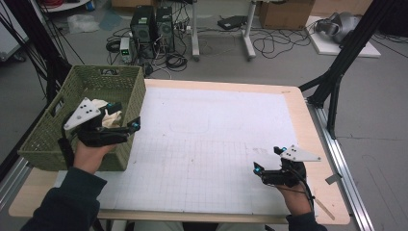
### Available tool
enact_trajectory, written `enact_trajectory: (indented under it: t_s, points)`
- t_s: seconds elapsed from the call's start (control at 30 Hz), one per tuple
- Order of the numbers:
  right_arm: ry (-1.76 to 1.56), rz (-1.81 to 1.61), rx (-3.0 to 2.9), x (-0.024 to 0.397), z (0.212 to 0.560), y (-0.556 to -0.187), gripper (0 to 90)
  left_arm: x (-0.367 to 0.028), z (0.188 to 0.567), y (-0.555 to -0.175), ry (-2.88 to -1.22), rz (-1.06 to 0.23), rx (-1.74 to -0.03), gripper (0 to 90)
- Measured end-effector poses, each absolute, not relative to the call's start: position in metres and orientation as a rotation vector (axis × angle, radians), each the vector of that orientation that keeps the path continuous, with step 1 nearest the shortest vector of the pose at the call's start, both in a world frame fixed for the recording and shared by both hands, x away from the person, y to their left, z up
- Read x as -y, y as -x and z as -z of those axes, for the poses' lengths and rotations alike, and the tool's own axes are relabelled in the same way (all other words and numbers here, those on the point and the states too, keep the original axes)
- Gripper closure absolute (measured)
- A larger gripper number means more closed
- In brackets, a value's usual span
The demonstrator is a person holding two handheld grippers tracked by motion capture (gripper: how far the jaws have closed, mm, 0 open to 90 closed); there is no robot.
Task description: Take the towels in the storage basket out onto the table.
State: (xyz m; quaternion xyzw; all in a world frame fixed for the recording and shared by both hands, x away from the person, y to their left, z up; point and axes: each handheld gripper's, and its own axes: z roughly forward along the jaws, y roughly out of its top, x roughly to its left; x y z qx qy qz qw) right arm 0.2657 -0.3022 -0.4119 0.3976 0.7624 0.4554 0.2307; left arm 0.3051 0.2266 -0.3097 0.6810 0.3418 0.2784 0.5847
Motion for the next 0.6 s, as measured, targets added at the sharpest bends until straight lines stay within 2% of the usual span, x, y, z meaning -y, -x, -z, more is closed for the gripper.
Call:
enact_trajectory:
  t_s: [0.6]
  points:
    - [-1.078, -1.235, -2.125, 0.297, 0.414, -0.271, 3.9, -0.276, 0.302, -0.348, -1.615, -0.700, -0.900, 16.6]
